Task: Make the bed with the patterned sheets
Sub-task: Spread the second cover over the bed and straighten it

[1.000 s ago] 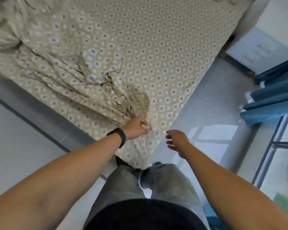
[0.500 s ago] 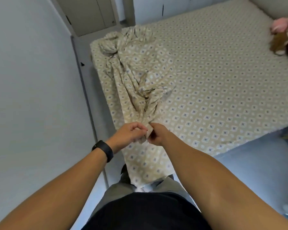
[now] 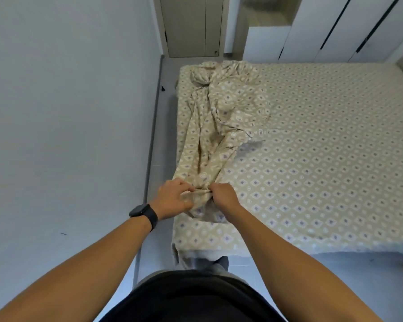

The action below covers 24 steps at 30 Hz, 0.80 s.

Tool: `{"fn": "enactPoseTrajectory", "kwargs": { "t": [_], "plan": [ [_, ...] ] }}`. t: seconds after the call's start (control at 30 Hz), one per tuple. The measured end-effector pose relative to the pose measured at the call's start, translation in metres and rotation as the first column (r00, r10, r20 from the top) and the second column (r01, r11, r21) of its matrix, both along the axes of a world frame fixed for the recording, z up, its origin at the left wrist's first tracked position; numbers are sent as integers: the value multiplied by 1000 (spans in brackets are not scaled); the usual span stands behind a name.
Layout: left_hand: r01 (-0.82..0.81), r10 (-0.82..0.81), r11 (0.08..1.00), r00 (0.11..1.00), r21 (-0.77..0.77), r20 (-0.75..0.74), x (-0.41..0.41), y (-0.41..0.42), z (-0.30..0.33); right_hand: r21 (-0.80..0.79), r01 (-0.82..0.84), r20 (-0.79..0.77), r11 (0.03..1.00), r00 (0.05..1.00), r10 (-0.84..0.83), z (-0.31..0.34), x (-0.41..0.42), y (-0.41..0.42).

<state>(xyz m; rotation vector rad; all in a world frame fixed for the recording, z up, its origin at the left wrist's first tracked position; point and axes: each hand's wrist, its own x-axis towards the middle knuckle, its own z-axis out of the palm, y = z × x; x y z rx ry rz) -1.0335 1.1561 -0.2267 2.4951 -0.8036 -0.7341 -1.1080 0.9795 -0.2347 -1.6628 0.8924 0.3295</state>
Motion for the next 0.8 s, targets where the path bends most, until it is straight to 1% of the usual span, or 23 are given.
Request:
{"fn": "enactPoseTrajectory", "kwargs": {
  "t": [0.03, 0.07, 0.17, 0.23, 0.3, 0.43, 0.47, 0.57, 0.63, 0.7, 0.77, 0.8],
  "plan": [
    [9, -12, 999, 997, -32, -76, -8, 2, 1, -1, -37, 12, 999, 999, 37, 6, -3, 8],
    [14, -19, 999, 992, -49, -121, -17, 5, 3, -13, -80, 41, 997, 996, 80, 10, -7, 17],
    [-9, -1, 996, 994, -92, -110, -36, 13, 3, -14, -196, 48, 980, 979, 197, 20, -25, 41],
    [-3, -23, 990, 984, -144, -175, -49, 26, 1, -4, -210, 21, 978, 977, 210, 21, -47, 57],
    [32, -69, 984, 975, -173, -213, -61, 44, 3, 35, -134, -23, 990, 991, 135, 21, -67, 70],
    [69, -109, 980, 971, -187, -212, -71, 64, 11, 119, 62, -114, 991, 992, -48, 16, -83, 76],
    [72, -112, 979, 971, -190, -212, -73, 68, 16, 159, 116, -132, 980, 987, -96, 13, -84, 78],
    [116, -162, 971, 963, -211, -215, -79, 77, 33, 289, 298, -196, 910, 949, -249, 5, -78, 75],
    [161, -200, 965, 962, -209, -184, -81, 88, 44, 290, 339, -204, 895, 935, -289, 2, -67, 70],
    [163, -192, 970, 968, -179, -162, -76, 106, 49, 257, 346, -181, 902, 935, -307, 0, -57, 65],
    [93, -104, 992, 987, -87, -125, -69, 127, 43, 243, 298, -132, 923, 953, -273, 2, -48, 66],
    [48, -48, 999, 997, -3, -66, -66, 136, 39, 215, 270, -113, 938, 961, -251, 4, -46, 70]
  ]
}}
